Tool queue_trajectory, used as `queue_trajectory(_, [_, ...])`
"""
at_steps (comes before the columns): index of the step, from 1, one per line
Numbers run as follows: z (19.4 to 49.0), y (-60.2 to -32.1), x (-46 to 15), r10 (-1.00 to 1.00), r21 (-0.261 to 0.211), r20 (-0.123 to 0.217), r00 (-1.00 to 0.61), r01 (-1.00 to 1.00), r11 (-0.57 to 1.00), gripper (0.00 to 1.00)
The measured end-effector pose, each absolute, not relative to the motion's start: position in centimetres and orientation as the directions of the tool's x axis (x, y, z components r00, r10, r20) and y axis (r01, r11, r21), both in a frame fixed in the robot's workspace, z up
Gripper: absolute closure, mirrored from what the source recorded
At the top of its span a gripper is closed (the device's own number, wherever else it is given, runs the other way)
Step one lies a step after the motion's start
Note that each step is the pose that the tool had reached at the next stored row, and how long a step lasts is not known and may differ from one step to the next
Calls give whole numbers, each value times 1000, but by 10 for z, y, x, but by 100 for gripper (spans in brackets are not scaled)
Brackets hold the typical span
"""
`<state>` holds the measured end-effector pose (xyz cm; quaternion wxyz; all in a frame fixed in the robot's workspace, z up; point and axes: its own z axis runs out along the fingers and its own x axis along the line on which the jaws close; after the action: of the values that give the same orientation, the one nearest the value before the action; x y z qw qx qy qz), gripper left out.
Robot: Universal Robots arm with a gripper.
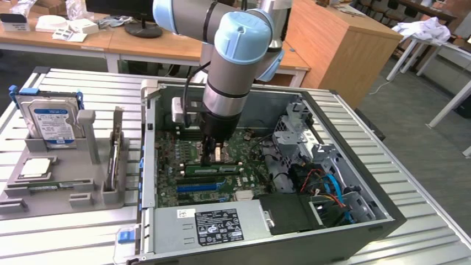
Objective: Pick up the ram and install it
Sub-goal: 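Press down the ram until it locks into place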
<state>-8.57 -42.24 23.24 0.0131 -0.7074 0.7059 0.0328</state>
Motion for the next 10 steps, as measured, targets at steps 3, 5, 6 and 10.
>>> queue_trajectory(3, [232,-422,-86,-998,28,-65,1,-1000,-3,89])
queue_trajectory(5, [232,-422,-86,-998,28,-65,1,-1000,-3,89])
queue_trajectory(6, [232,-422,-86,-998,27,-65,1,-1000,-3,89])
queue_trajectory(10, [231,-422,-86,-998,28,-65,1,-1000,-3,89])
